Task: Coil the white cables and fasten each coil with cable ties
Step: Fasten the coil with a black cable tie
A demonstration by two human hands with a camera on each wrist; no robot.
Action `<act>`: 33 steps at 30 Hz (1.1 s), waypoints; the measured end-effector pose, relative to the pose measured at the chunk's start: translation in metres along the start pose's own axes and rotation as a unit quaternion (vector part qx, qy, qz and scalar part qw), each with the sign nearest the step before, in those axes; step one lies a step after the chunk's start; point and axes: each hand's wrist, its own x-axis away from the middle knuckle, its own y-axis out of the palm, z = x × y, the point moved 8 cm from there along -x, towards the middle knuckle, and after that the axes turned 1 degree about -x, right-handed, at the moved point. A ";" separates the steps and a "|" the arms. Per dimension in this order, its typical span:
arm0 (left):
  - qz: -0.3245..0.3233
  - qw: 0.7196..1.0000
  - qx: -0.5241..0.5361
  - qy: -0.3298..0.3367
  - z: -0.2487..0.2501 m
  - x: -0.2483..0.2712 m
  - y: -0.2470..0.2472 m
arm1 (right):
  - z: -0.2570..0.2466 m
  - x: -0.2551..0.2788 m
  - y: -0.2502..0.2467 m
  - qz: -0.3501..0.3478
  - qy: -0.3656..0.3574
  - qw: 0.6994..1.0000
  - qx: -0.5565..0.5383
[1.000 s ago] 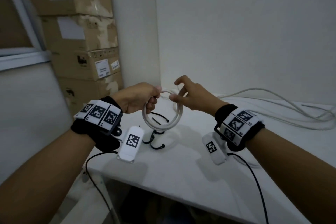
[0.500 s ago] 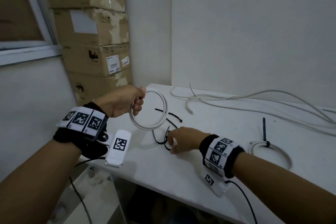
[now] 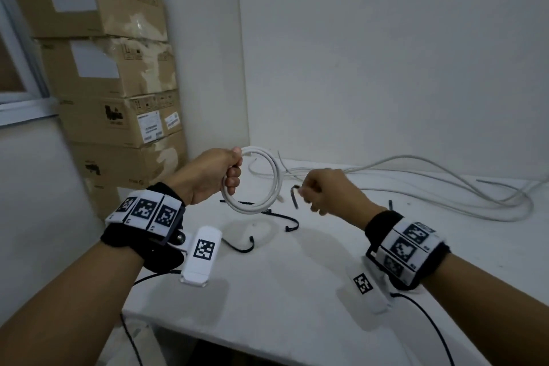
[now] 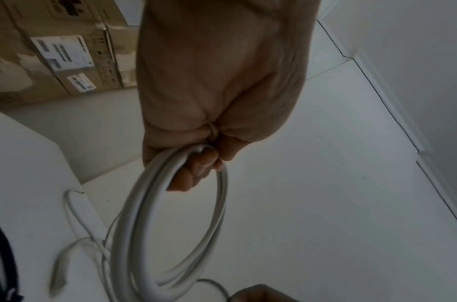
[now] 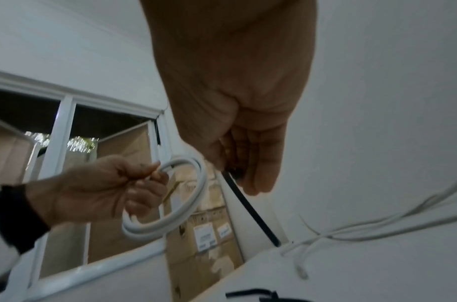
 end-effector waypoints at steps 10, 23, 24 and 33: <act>-0.013 0.999 0.026 0.037 0.036 -0.041 0.091 | 0.073 0.075 -0.126 0.374 0.058 0.813 -0.443; -0.028 0.994 -0.045 0.091 0.058 -0.065 0.195 | 0.148 0.090 -0.055 0.316 0.274 0.620 -0.664; -0.023 0.993 -0.057 0.099 0.058 -0.065 0.198 | 0.152 0.092 -0.052 0.320 0.278 0.589 -0.688; -0.065 0.986 -0.106 0.112 0.050 -0.066 0.225 | 0.131 0.076 -0.042 0.214 0.256 0.510 -0.793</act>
